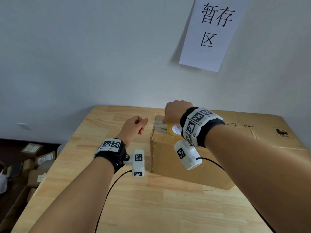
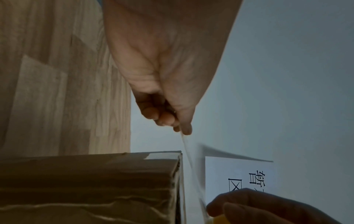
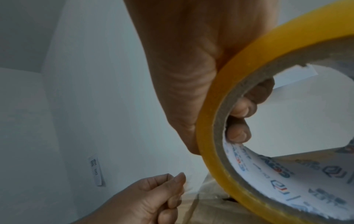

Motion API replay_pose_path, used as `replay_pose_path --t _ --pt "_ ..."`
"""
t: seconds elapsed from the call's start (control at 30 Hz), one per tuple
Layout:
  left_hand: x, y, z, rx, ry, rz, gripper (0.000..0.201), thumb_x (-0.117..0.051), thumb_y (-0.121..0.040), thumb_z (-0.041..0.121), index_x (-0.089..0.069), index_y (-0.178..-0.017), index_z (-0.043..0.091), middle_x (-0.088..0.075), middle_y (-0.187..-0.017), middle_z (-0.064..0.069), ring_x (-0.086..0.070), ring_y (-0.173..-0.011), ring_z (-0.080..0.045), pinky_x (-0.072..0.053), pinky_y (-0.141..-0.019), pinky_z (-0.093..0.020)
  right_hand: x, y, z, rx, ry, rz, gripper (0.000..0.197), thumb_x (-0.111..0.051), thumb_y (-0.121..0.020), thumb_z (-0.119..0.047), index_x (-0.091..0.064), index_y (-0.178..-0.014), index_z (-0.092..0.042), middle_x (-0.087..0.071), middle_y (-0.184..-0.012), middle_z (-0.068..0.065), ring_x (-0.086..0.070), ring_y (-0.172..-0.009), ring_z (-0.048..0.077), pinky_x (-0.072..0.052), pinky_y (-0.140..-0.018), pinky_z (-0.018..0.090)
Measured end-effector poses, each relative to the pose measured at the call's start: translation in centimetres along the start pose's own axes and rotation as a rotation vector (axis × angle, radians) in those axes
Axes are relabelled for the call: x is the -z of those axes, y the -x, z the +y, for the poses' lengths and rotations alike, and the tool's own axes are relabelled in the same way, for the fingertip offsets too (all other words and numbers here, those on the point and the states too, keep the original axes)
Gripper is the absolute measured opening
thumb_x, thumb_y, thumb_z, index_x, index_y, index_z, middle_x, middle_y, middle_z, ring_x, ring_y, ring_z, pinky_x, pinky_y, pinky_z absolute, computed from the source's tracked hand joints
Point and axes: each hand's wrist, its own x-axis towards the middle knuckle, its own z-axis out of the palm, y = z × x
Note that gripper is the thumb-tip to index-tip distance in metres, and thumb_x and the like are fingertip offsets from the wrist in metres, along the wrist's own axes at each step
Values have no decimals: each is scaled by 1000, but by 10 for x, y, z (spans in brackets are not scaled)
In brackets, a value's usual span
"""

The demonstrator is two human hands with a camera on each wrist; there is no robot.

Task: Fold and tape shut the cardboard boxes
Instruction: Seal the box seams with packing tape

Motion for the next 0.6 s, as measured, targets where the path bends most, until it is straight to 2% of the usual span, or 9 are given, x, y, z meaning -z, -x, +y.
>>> replay_pose_path --t 0.2,0.27,0.4,0.6 --pt "-3 -3 -8 18 107 -22 24 -57 -95 28 -53 -82 9 -48 -58 4 -42 -51 -9 -40 -58 -20 2 -2 3 -11 -31 -24 12 -55 -82 -27 -62 -83 -17 -54 -69 -3 -51 -61 16 -38 -55 20" --pt "-3 -4 -11 53 199 -42 24 -58 -94 28 -53 -76 12 -47 -57 6 -41 -51 -8 -41 -61 -21 1 -3 4 -18 -39 -23 12 -56 -82 -27 -61 -81 -17 -54 -69 -3 -50 -59 15 -39 -56 19" --pt "-6 -6 -17 107 300 -54 23 -59 -94 24 -54 -74 14 -45 -60 5 -40 -51 -7 -41 -55 -18 1 -4 4 -25 -37 -21 12 -55 -81 -26 -56 -74 -17 -52 -66 -3 -47 -55 14 -37 -54 18" --pt "-20 -5 -24 117 309 -45 21 -55 -96 20 -53 -76 12 -45 -61 4 -39 -49 -7 -38 -54 -20 2 -4 4 -22 -41 -24 14 -56 -83 -29 -63 -86 -17 -54 -70 -3 -49 -58 14 -37 -53 19"
